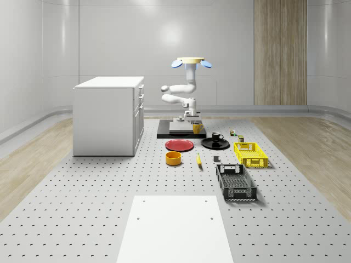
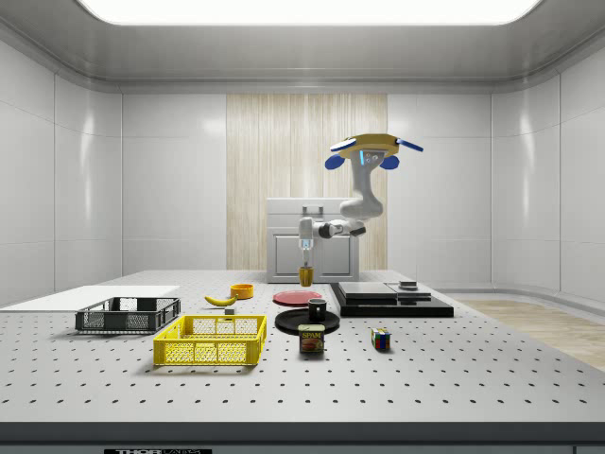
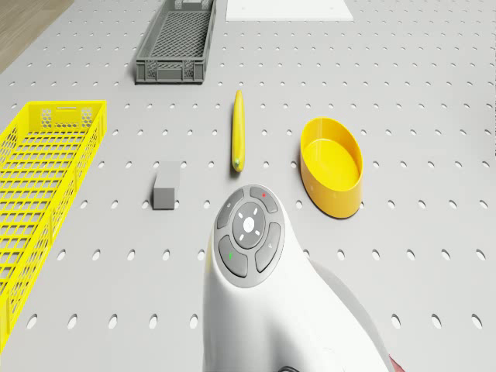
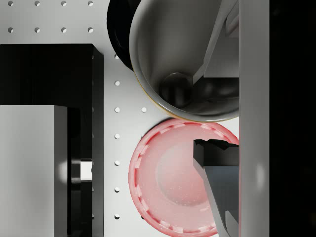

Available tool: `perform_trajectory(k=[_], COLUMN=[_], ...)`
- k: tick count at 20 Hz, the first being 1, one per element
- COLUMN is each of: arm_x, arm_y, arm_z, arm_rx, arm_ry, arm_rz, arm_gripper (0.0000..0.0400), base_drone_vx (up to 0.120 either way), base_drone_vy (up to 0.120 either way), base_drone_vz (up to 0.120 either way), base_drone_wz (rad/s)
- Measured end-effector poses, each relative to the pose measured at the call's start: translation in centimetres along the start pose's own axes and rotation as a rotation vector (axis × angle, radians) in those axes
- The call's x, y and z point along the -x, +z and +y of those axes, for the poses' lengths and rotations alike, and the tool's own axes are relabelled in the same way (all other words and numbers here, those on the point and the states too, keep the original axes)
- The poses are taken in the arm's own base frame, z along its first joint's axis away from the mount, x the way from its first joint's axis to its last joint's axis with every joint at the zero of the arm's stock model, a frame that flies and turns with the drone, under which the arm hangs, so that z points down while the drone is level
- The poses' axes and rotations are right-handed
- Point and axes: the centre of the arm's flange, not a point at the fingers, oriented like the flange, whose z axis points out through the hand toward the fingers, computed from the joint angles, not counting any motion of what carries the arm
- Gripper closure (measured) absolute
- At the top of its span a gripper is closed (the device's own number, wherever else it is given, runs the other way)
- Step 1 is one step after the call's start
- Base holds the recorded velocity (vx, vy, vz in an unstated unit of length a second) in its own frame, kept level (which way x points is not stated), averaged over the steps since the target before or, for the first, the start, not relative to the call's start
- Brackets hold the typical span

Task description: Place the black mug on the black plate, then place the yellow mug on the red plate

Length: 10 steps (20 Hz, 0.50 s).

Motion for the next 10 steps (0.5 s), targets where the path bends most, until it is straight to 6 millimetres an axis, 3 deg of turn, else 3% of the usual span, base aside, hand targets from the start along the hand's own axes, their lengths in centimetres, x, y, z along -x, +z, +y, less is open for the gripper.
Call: perform_trajectory(k=[5,10], arm_x=[0.00,0.00], arm_y=[0.00,0.00], arm_z=[0.00,0.00], arm_rx=[0.000,0.000], arm_ry=[0.000,0.000], arm_rz=[0.000,0.000], arm_gripper=[0.0290,0.0290], base_drone_vx=[0.000,0.000], base_drone_vy=[-0.120,-0.120], base_drone_vz=[0.000,-0.120], base_drone_wz=[0.000,0.000])
